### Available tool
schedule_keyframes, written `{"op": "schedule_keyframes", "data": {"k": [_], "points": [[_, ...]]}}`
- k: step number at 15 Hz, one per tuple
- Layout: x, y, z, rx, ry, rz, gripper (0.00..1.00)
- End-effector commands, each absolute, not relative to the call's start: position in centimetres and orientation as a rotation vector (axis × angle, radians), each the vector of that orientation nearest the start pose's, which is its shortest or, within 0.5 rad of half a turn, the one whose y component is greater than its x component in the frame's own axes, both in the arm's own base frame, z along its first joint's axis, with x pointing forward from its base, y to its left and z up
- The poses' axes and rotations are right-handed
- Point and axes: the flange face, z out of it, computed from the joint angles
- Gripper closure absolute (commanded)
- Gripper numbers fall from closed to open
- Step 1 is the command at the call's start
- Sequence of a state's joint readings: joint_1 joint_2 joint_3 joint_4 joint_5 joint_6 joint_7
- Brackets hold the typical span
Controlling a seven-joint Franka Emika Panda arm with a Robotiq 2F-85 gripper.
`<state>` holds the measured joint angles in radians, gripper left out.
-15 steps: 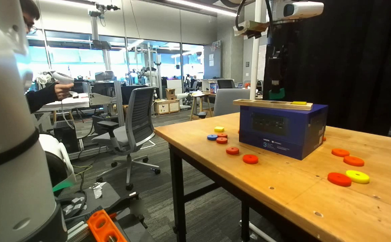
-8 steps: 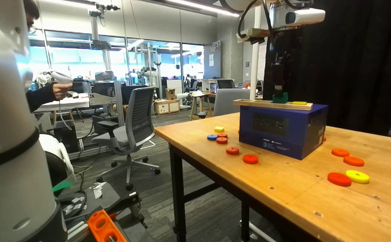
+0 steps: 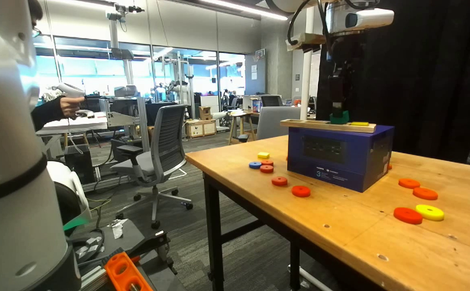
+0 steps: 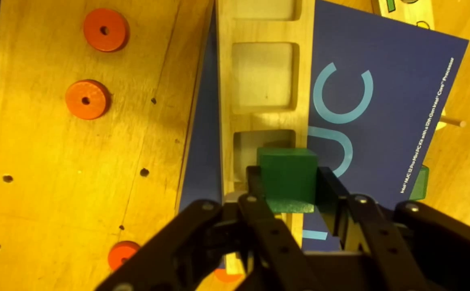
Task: Place the green block on the wooden board
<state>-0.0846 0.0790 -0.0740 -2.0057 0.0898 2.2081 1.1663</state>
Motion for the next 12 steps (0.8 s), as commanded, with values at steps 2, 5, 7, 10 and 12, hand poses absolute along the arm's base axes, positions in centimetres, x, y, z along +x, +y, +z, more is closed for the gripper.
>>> {"op": "schedule_keyframes", "data": {"k": [2,5,7,10,12], "points": [[57.8,-8.9,43.9,-2.315,1.936,-0.142,0.85],[57.6,-8.8,43.9,-2.323,1.931,-0.13,0.85],[57.4,-8.8,43.8,-2.332,1.928,-0.121,0.85],[57.1,-8.7,43.6,-2.337,1.925,-0.095,0.85],[56.8,-8.6,43.3,-2.337,1.926,-0.078,0.86]]}}
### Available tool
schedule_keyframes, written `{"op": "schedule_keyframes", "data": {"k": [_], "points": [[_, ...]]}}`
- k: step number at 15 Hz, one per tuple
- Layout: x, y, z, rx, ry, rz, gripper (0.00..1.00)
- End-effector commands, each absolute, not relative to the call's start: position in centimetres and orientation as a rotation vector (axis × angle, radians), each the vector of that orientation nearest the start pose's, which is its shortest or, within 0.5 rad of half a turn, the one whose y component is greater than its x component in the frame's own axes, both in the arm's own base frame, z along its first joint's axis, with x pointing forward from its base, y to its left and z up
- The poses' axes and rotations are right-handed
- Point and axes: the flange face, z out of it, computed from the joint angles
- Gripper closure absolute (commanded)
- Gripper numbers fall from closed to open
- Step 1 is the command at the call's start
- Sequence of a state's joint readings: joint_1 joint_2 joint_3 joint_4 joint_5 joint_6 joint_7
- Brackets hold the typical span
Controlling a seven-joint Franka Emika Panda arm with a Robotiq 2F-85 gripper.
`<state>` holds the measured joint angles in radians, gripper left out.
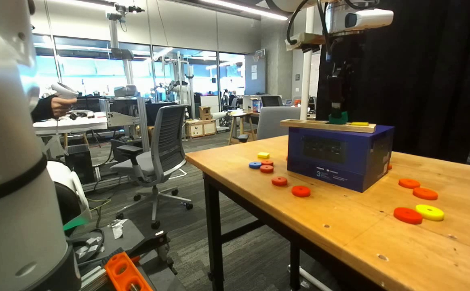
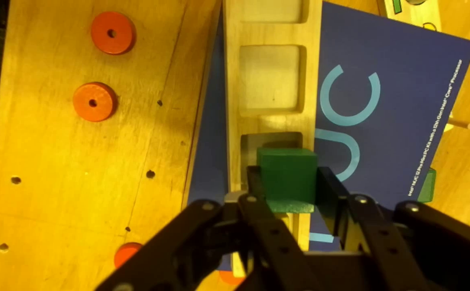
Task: Place the green block on the wooden board
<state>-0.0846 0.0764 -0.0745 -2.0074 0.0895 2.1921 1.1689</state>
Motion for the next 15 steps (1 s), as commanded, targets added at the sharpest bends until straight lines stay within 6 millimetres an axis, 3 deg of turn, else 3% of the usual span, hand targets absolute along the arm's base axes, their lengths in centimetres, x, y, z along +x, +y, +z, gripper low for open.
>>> {"op": "schedule_keyframes", "data": {"k": [1,6,7,9,13,15], "points": [[56.73,-8.55,43.22,-2.339,1.926,-0.071,0.86],[56.54,-8.54,42.84,-2.337,1.937,-0.048,0.84],[56.48,-8.49,42.66,-2.337,1.936,-0.04,0.38],[56.29,-8.43,42.36,-2.343,1.941,-0.026,0.33],[56.08,-8.43,42.29,-2.347,1.943,-0.012,0.02],[55.85,-8.34,42.7,-2.352,1.942,-0.013,0.0]]}}
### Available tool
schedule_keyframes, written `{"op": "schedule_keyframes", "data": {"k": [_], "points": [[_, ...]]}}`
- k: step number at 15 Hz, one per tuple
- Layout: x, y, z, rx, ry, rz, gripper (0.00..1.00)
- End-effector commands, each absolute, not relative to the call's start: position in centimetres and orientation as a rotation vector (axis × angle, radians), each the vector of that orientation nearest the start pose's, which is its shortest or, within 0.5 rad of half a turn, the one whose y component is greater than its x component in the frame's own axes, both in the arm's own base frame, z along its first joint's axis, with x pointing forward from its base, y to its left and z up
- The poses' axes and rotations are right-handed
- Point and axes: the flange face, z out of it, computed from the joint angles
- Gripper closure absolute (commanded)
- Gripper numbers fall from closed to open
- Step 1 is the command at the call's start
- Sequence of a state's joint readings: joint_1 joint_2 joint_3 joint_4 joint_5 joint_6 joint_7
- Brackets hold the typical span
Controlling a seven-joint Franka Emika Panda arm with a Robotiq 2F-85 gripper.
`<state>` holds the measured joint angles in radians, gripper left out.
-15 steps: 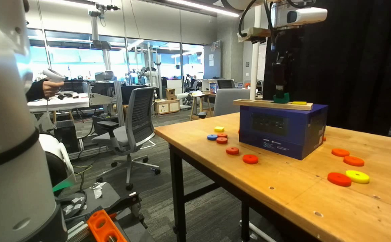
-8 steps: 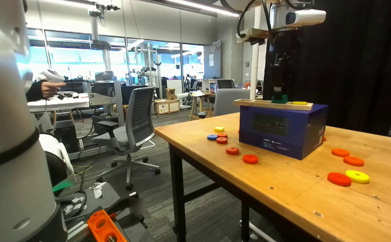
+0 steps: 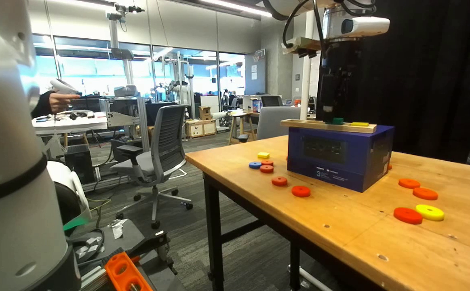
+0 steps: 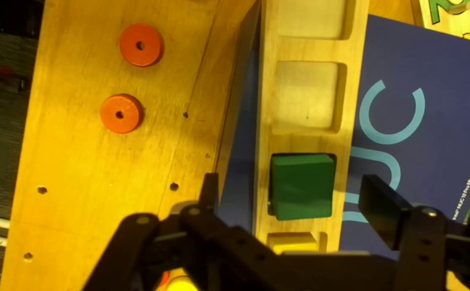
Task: Place the green block on the wooden board
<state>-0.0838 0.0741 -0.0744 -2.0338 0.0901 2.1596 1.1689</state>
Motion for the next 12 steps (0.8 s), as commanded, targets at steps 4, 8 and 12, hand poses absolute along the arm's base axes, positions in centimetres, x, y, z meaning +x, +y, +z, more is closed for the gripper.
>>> {"op": "schedule_keyframes", "data": {"k": [4,8,12], "points": [[54.2,-7.7,45.4,-2.408,1.894,-0.042,0.0],[50.3,-6.5,49.5,-2.591,1.72,-0.099,0.0],[44.5,-5.3,51.8,-2.811,1.457,-0.114,0.0]]}}
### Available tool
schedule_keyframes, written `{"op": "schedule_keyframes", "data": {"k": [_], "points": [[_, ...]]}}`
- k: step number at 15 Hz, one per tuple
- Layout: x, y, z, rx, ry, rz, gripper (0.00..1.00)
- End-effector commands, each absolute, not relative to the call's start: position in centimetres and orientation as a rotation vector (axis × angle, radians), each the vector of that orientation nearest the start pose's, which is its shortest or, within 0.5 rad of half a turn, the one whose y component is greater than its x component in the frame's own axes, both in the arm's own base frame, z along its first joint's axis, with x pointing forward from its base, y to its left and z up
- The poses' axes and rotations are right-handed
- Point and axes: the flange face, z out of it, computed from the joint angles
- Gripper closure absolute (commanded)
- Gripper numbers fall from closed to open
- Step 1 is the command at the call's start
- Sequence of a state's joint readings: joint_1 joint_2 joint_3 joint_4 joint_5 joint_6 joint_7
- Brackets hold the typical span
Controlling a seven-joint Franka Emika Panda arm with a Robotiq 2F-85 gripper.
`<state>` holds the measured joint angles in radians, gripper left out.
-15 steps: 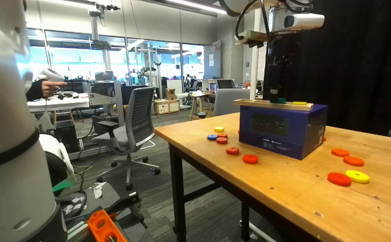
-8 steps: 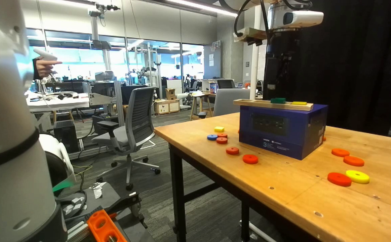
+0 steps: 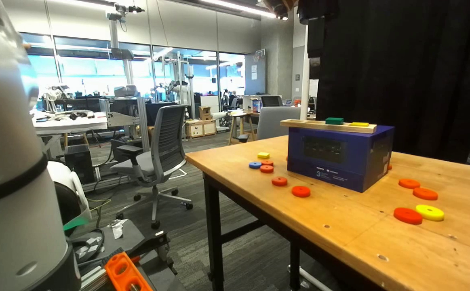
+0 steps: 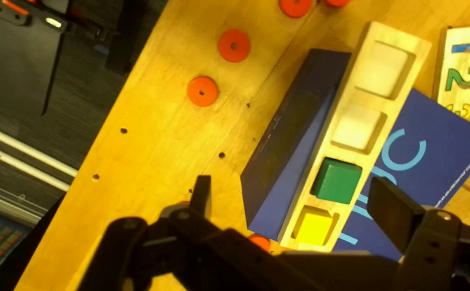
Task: Place the green block on the wooden board
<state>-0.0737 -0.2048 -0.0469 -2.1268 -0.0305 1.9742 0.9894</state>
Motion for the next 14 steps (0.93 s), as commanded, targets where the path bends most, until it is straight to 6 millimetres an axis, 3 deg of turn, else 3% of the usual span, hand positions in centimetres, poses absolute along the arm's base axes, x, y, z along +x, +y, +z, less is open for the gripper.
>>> {"op": "schedule_keyframes", "data": {"k": [1,7,14], "points": [[43.0,-5.2,52.0,-2.856,1.388,-0.11,0.0],[35.9,-4.7,50.6,-3.066,0.915,-0.039,0.0],[30.8,-4.3,48.3,-3.212,0.326,-0.011,0.0]]}}
